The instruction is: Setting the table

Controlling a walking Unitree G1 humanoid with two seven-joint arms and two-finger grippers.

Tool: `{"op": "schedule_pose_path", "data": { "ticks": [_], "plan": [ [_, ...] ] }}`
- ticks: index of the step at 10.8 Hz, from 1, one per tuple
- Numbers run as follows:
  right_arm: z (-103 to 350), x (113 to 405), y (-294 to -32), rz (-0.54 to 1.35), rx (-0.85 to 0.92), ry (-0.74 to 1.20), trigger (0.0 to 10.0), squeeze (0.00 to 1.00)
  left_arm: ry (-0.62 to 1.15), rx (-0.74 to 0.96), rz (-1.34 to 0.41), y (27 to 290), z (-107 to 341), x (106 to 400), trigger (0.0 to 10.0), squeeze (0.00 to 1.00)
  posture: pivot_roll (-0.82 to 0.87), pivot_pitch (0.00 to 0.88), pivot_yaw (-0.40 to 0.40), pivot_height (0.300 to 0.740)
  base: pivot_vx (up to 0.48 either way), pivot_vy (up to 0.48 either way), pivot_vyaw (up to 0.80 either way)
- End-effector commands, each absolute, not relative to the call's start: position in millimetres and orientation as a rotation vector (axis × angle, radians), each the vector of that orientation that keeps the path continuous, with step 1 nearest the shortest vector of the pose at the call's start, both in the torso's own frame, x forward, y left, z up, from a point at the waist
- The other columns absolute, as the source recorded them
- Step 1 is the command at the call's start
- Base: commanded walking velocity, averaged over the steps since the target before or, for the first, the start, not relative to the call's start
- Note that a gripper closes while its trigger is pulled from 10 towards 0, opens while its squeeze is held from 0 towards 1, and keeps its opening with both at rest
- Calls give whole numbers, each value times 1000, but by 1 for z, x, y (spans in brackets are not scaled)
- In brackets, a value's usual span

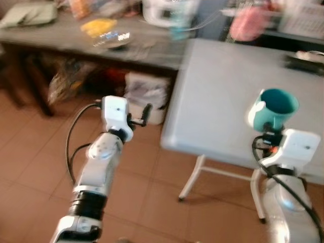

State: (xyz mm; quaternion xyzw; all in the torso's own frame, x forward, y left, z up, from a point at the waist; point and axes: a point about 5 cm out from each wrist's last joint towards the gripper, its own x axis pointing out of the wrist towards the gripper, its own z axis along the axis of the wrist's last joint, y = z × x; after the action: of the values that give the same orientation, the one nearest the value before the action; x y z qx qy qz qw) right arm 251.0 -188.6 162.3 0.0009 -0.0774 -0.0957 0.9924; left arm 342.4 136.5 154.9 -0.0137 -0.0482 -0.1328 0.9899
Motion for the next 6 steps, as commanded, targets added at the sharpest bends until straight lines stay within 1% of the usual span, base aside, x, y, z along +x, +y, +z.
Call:
{"op": "schedule_pose_path", "data": {
  "ticks": [1,6],
  "plan": [
    [169,248,-197,-226,-24,-186,10000,0,-118,-35,-286,128,159,343,10000,0,121,124,-39,740,0,480,0],
    [169,249,-200,-243,-34,-190,10000,0,-109,-57,-315,122,160,344,10000,0,121,116,-37,740,0,477,0]
  ]
}}
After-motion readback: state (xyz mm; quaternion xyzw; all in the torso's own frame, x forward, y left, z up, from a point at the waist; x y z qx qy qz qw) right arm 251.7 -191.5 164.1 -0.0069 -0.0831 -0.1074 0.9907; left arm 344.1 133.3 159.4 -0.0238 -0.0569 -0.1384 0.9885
